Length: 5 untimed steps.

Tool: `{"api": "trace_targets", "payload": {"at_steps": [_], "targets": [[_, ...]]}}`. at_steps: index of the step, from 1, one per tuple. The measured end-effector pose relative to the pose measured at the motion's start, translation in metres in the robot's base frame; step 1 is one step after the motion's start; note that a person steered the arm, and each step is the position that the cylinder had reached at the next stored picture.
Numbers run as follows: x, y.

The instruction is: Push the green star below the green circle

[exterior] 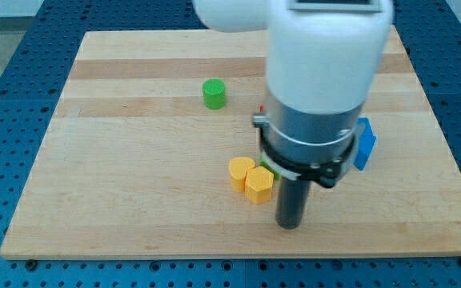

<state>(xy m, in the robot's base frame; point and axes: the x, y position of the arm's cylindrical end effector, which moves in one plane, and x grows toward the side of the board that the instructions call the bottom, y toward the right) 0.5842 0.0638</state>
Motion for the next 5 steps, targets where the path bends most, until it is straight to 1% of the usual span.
{"api": "trace_targets", "payload": {"at_steps": [3, 5], "targets": [[-0.065, 0.003], [-0.086, -0.025]]}}
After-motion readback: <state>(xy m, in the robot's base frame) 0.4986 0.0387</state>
